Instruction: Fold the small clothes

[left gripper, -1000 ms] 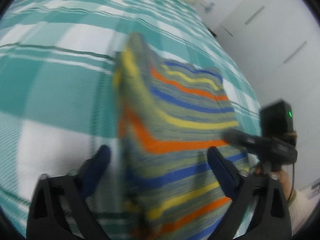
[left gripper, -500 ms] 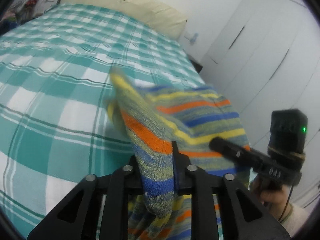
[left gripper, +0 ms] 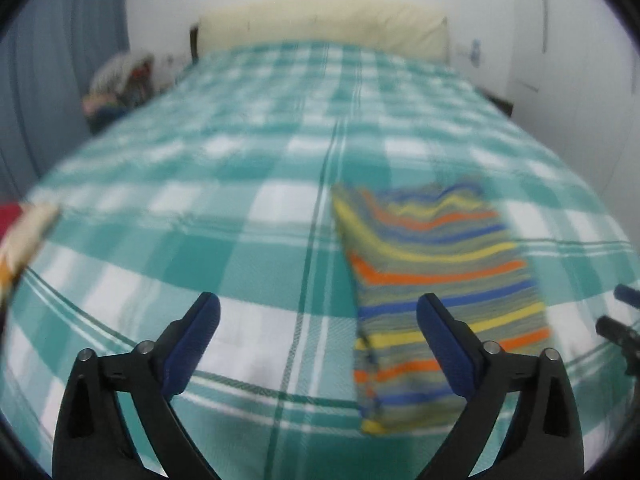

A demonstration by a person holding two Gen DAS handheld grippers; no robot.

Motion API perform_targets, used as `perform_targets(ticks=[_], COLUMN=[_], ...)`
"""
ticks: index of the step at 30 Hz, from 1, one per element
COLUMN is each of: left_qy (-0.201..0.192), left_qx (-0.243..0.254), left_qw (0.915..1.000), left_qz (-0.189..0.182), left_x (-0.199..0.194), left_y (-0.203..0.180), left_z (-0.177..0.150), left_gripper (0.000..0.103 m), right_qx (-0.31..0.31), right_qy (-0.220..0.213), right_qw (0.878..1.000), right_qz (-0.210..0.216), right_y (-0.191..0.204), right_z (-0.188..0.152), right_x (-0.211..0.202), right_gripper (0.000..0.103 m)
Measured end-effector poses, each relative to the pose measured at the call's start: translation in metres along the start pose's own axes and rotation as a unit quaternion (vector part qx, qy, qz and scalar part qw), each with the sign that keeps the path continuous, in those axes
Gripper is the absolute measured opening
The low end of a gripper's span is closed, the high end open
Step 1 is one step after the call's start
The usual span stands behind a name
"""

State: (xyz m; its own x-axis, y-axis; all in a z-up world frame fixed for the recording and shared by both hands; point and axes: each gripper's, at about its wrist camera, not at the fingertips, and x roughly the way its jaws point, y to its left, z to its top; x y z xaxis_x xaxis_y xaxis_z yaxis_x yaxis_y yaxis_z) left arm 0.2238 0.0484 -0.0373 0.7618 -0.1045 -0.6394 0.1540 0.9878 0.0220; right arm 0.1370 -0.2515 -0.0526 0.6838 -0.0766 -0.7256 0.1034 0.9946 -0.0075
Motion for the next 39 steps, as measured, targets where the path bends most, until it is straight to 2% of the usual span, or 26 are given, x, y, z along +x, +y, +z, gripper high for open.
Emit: perform_targets(ticks=[3, 5, 7, 9, 13, 18, 21, 26, 30, 39], left_qy=[-0.037, -0.045, -0.046, -0.038, -0.014, 0.016, 0.027, 0.021, 0.023, 0.016], left_qx=[0.005, 0.011, 0.025, 0.030, 0.005, -0.021, -0.005, 0.011, 0.013, 0.029], left_qw=[0.9993, 0.9988, 0.9980, 0.9978, 0.9985, 0.9978, 0.9983, 0.9975, 0.9980, 0.9977], left_qz=[0.002, 0.011, 0.036, 0.046, 0.052, 0.061, 0.051, 0.067, 0.057, 0.059], left_x=[-0.037, -0.053, -0.076, -0.091, -0.117, -0.125, -0.124, -0.119, -0.117, -0.122], left_y=[-0.016, -0.028, -0.042, -0.049, -0.050, -0.044, -0.044, -0.041, -0.037, -0.042], left_z=[0.003, 0.006, 0.002, -0.005, -0.027, -0.050, -0.055, -0.058, -0.059, -0.057], left_gripper=[0.103, 0.103, 0.103, 0.103, 0.103, 0.103, 0.103, 0.103, 0.103, 0.103], right_qx=[-0.028, -0.040, -0.047, -0.051, -0.031, -0.041, -0.063, -0.083, -0.088, -0.077], right_qy=[-0.035, -0.051, -0.062, -0.060, -0.059, -0.046, -0.041, -0.028, -0.026, -0.020], right_qw=[0.999, 0.998, 0.997, 0.997, 0.998, 0.998, 0.997, 0.996, 0.996, 0.997], right_qz=[-0.004, -0.004, -0.005, -0.006, -0.006, -0.002, 0.001, 0.009, 0.013, 0.006], right_y=[0.015, 0.024, 0.034, 0.043, 0.050, 0.065, 0.079, 0.095, 0.101, 0.101], right_z=[-0.008, -0.007, -0.007, -0.009, -0.022, -0.037, -0.044, -0.050, -0.051, -0.050], right_x=[-0.048, -0.071, -0.089, -0.102, -0.122, -0.133, -0.137, -0.137, -0.140, -0.144], right_gripper=[0.098, 0.098, 0.100, 0.102, 0.102, 0.102, 0.102, 0.102, 0.102, 0.102])
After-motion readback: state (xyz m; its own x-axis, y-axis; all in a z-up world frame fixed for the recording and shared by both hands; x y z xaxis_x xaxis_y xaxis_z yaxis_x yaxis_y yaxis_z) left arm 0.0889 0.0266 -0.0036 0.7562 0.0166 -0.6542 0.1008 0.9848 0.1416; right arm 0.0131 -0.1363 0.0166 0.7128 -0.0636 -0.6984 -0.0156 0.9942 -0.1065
